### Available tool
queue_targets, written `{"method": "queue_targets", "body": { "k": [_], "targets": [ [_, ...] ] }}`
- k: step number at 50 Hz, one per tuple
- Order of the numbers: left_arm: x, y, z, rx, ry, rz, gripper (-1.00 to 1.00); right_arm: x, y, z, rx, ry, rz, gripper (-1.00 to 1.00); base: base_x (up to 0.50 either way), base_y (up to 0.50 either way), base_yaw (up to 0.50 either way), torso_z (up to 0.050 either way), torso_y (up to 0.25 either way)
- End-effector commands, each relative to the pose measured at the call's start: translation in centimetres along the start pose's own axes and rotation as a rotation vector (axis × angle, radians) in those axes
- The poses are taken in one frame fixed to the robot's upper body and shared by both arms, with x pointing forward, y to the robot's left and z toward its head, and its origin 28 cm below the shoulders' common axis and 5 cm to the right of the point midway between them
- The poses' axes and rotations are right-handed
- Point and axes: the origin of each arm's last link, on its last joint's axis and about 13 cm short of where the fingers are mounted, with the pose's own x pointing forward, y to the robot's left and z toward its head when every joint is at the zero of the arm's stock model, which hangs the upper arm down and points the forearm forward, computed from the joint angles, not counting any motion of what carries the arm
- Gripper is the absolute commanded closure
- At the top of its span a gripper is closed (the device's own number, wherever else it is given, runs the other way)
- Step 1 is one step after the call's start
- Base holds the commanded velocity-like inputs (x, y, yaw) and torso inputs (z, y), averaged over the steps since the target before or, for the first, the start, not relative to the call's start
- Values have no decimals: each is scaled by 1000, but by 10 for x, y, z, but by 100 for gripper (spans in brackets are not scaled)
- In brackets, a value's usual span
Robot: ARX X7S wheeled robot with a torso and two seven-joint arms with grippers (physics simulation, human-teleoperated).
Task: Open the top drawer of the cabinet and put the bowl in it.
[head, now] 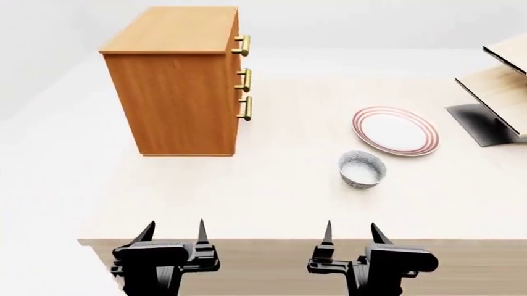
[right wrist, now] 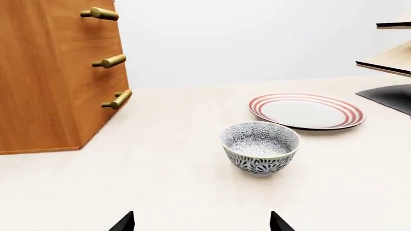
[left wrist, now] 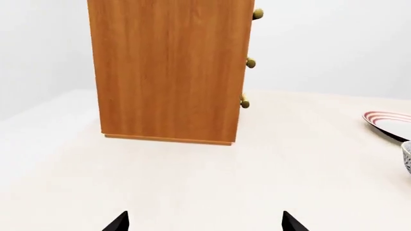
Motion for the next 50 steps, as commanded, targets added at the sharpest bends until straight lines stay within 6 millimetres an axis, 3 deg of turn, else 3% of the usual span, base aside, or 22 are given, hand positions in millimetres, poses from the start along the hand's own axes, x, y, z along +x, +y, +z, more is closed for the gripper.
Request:
{"method": "queue_targets", "body": {
  "k": [1, 22, 26, 28, 30, 34, 37, 42, 47, 50],
  "targets": [
    [0, 0, 0, -5, -1, 1, -100, -1, 0, 0, 5, 0, -1, -100, 16, 500, 0, 0, 0],
    [0, 1, -1, -10, -2, 10, -100, 0, 0, -2, 28, -9, -6, -100, 15, 440, 0, 0, 0],
    [12, 8, 7, -4, -35, 60, -100, 0, -1, -1, 29, -21, -6, -100, 0, 0, 0, 0, 0],
    [33, 22, 27, -3, -102, 156, -100, 0, -3, 7, 10, -76, -12, -100, 0, 0, 0, 0, 0],
    [55, 39, 50, -14, -147, 246, -100, 1, -6, 22, -1, -130, -14, -100, 0, 0, 0, 0, 0],
    [105, 79, 108, 4, -257, 477, -100, 8, -17, 78, -41, -285, -7, -100, 0, 0, 0, 0, 0],
    [138, 106, 140, 23, -298, 643, -100, 19, -25, 122, -87, -368, -8, -100, 0, 0, 0, 0, 0],
    [187, 141, 191, -42, -294, 827, -100, 59, -39, 206, -96, -411, 4, -100, 0, 0, 0, 0, 0],
    [192, 141, 196, -83, -151, 866, -100, 115, -53, 259, -62, -426, -41, -100, 0, 0, 0, 0, 0],
    [191, 143, 199, -57, -128, 902, -100, 138, -64, 278, -34, -437, -84, -100, 0, 0, 0, 0, 0]
  ]
}}
